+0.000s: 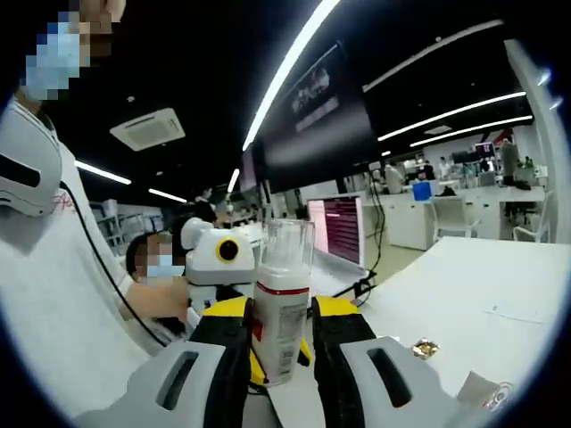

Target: Arrange the skincare products in the storage area until every visible bottle or jar stands upright without overlapping.

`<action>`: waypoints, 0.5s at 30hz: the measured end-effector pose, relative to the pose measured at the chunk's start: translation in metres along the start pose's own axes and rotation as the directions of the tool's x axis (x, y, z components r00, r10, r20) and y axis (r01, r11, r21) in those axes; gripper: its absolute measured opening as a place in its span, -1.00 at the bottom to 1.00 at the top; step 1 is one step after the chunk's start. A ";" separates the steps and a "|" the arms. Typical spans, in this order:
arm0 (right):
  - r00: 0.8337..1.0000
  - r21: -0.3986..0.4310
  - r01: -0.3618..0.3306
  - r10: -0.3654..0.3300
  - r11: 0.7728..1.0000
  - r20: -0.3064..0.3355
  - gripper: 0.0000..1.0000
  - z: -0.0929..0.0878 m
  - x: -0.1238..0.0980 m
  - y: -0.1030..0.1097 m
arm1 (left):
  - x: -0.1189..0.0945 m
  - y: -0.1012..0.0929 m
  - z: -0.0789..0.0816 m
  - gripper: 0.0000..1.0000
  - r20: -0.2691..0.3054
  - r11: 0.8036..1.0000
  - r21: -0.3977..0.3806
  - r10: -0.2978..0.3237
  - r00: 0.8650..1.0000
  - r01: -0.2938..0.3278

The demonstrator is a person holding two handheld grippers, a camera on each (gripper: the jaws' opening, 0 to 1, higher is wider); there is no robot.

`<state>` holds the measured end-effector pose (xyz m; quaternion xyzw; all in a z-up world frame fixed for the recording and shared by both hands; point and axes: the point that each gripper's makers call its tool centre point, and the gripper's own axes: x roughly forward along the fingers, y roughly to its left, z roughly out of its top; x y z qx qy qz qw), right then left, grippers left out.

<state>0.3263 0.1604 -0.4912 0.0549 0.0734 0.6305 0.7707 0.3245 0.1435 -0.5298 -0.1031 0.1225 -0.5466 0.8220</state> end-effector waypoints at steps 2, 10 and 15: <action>0.999 0.013 -0.009 0.008 1.000 0.033 -0.46 0.008 -0.006 0.000 | 0.000 -0.002 0.005 -0.48 -0.005 1.000 0.012 -0.017 1.000 0.017; 0.995 0.047 -0.072 0.068 0.996 0.078 -0.27 0.033 -0.015 0.006 | 0.006 -0.016 0.015 -0.48 -0.006 0.994 0.033 -0.105 0.995 0.105; 0.993 -0.004 -0.112 0.112 0.994 0.040 -0.45 0.034 -0.012 0.011 | 0.012 -0.024 0.001 -0.48 -0.062 0.987 0.090 -0.126 0.990 0.131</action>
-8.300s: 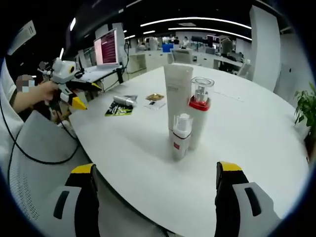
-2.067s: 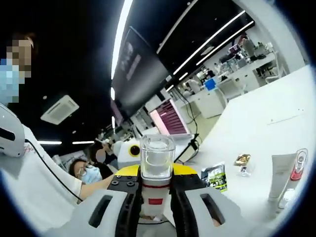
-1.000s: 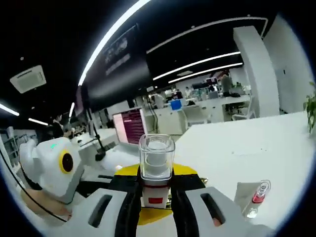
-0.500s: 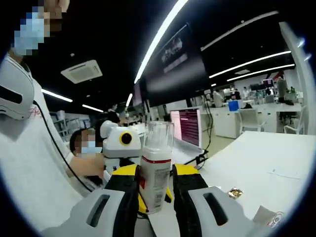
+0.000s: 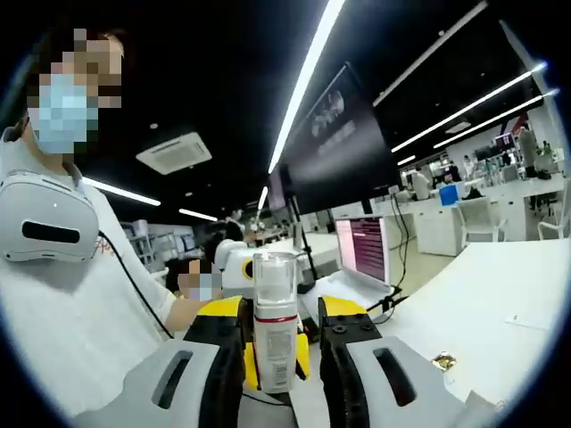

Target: Arrange the skincare products in the storage area until every visible bottle or jar stands upright without overlapping.

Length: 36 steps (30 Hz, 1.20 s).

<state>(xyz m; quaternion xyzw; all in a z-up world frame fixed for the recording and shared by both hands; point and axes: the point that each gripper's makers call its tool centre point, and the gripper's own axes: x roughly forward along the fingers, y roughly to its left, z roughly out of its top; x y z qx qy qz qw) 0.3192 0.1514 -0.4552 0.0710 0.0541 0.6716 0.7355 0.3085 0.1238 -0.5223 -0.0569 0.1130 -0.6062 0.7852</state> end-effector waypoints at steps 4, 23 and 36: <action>0.996 -0.060 -0.042 0.037 0.997 -0.084 -0.49 -0.013 0.002 0.011 | 0.003 -0.002 -0.008 -0.48 -0.015 1.000 0.004 -0.010 1.000 0.010; 0.954 -0.261 -0.003 -0.076 0.965 -0.292 -0.64 -0.068 -0.011 -0.003 | 0.021 0.019 -0.063 -0.46 -0.387 0.935 0.355 0.160 0.908 -0.014; 0.958 -0.255 0.004 -0.077 0.967 -0.275 -0.64 -0.078 -0.019 -0.008 | 0.027 0.018 -0.058 -0.48 -0.378 0.944 0.331 0.116 0.918 0.017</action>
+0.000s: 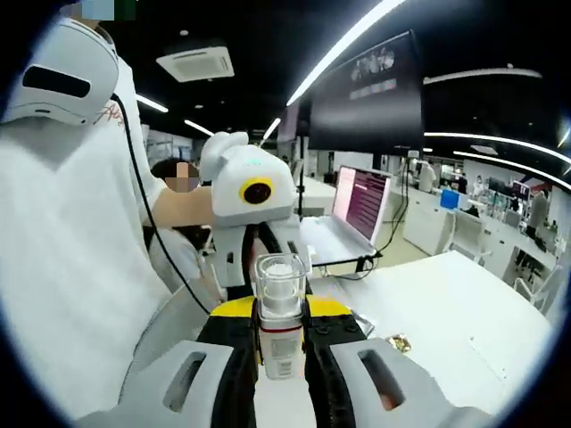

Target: Arrange the skincare products in the storage area until every visible bottle or jar stands upright without overlapping.

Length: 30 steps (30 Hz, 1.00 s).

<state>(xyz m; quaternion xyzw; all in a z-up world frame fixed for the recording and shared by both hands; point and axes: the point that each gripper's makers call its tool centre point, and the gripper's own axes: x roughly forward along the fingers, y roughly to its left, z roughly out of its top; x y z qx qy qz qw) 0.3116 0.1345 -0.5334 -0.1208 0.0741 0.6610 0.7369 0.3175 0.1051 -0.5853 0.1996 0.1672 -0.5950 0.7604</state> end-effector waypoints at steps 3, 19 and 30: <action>1.000 0.008 -0.003 0.003 1.000 -0.007 -0.63 -0.005 0.001 0.001 | 0.003 -0.001 -0.003 -0.49 -0.005 0.999 -0.030 -0.012 1.000 0.012; 0.995 0.039 0.060 -0.057 0.997 -0.078 -0.61 -0.050 -0.004 -0.017 | 0.038 0.008 -0.024 -0.50 -0.041 0.998 -0.034 -0.047 0.998 0.045; 0.988 0.103 0.132 -0.122 0.986 -0.098 -0.54 -0.080 -0.018 -0.038 | 0.081 0.026 -0.044 -0.50 -0.053 0.997 -0.030 -0.074 0.996 0.072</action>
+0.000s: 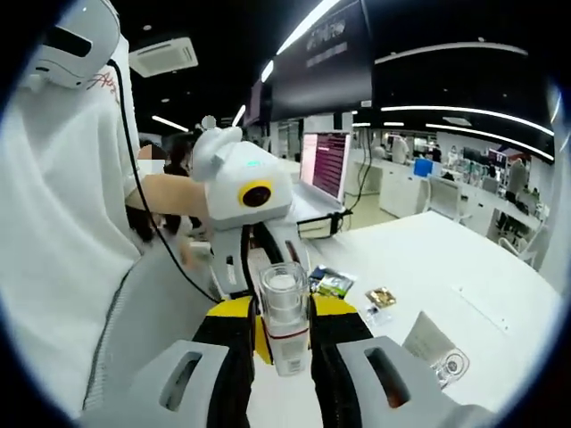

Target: Arrange the skincare products in the storage area until every visible bottle or jar stands upright without overlapping.

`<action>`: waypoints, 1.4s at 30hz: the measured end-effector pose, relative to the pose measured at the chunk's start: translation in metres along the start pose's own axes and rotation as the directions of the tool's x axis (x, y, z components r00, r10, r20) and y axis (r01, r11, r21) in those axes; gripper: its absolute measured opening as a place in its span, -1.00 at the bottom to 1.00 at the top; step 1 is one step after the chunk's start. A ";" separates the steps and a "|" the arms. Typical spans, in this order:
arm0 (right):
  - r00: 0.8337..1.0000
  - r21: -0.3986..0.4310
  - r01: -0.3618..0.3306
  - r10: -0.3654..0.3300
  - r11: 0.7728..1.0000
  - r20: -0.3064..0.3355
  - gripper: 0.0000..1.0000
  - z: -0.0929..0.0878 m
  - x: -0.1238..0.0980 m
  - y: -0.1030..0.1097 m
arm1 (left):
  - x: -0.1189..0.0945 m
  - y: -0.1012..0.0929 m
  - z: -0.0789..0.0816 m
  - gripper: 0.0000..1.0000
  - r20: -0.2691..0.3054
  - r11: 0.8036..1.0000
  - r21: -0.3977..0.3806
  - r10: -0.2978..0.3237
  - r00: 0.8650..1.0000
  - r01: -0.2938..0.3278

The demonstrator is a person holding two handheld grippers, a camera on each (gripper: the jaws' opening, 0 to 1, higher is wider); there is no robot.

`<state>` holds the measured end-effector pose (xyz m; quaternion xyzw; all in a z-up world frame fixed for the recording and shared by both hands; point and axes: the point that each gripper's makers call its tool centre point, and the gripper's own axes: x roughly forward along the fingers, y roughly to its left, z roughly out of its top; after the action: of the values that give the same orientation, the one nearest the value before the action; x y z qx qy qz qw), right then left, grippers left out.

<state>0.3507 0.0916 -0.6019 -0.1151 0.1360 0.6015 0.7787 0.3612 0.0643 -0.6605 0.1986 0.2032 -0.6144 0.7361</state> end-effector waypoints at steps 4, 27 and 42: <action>1.000 0.022 0.020 -0.020 1.000 0.005 -0.52 -0.007 -0.005 -0.009 | 0.010 0.005 -0.008 -0.50 -0.004 1.000 -0.007 -0.006 1.000 0.006; 0.967 0.219 0.253 -0.253 0.942 -0.027 -0.01 -0.077 -0.047 -0.042 | 0.086 0.050 -0.062 -0.50 -0.002 0.998 0.005 0.060 0.998 -0.060; 0.948 0.312 0.317 -0.306 0.896 -0.086 0.27 -0.113 -0.050 -0.037 | 0.119 0.077 -0.087 -0.50 -0.013 0.998 0.001 0.063 0.998 -0.063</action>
<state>0.3661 -0.0018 -0.6900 -0.0171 0.2254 0.4368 0.8707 0.4511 0.0264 -0.7945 0.2093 0.2014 -0.5895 0.7537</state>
